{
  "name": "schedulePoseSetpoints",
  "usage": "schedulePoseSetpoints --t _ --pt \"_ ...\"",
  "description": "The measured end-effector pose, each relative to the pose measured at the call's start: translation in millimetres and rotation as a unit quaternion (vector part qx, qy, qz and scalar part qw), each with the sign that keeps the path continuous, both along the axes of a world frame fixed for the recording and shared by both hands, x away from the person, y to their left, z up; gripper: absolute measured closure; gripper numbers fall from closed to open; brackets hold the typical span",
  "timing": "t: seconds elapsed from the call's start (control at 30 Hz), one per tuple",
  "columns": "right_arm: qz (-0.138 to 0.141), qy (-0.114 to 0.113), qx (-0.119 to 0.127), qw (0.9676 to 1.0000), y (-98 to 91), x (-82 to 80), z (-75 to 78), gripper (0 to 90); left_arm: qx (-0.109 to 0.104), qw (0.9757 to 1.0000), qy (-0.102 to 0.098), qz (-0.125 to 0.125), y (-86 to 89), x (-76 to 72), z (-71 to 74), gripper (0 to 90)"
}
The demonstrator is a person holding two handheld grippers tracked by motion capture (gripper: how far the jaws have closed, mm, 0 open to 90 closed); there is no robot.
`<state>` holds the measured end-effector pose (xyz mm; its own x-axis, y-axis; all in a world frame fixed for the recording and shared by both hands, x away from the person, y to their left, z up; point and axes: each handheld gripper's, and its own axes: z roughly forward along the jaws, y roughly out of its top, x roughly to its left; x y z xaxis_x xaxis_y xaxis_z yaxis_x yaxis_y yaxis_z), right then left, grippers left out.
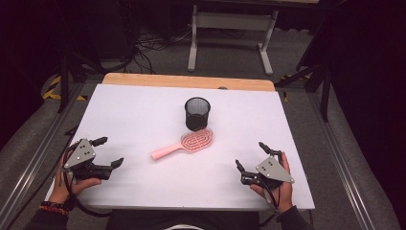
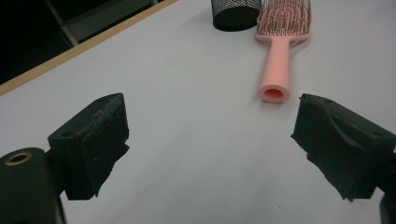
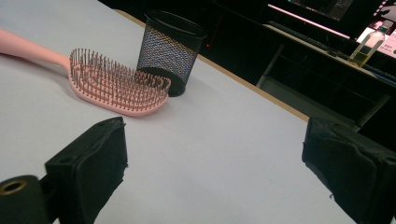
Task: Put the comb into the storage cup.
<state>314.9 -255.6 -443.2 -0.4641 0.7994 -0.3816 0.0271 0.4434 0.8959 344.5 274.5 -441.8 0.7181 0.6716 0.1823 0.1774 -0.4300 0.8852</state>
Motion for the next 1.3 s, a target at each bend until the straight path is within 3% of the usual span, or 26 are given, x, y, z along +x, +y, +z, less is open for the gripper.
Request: schedulePoseSetpoints --t 0.17,0.43,0.7,0.87,1.0,1.3 --pt "0.000 -0.002 -0.002 1.0000 -0.3 0.1 -0.5 7.3 -0.005 1.0000 -0.001 -0.001 -1.5 1.9 1.7 11.5" --pt "-0.002 0.005 -0.005 1.0000 0.5 1.4 -2.4 7.3 0.005 1.0000 0.005 -0.006 -8.6 11.2 6.8 13.1" --pt "-0.002 0.013 -0.009 0.9999 1.8 2.8 -5.0 7.3 0.021 0.9990 0.034 -0.020 -27.7 31.2 13.2 13.5" --pt "-0.002 0.017 -0.011 0.9998 2.1 3.5 -6.3 7.3 0.035 0.9971 0.054 -0.042 -45.4 43.9 13.5 14.6" --pt "0.001 0.024 -0.015 0.9996 2.9 3.9 -7.2 7.3 0.053 0.9938 0.078 -0.060 -63.0 55.6 12.9 17.6" --pt "0.002 0.035 -0.019 0.9992 3.9 6.0 -9.8 6.5 0.068 0.9919 0.082 -0.070 -88.6 67.9 12.8 18.5"
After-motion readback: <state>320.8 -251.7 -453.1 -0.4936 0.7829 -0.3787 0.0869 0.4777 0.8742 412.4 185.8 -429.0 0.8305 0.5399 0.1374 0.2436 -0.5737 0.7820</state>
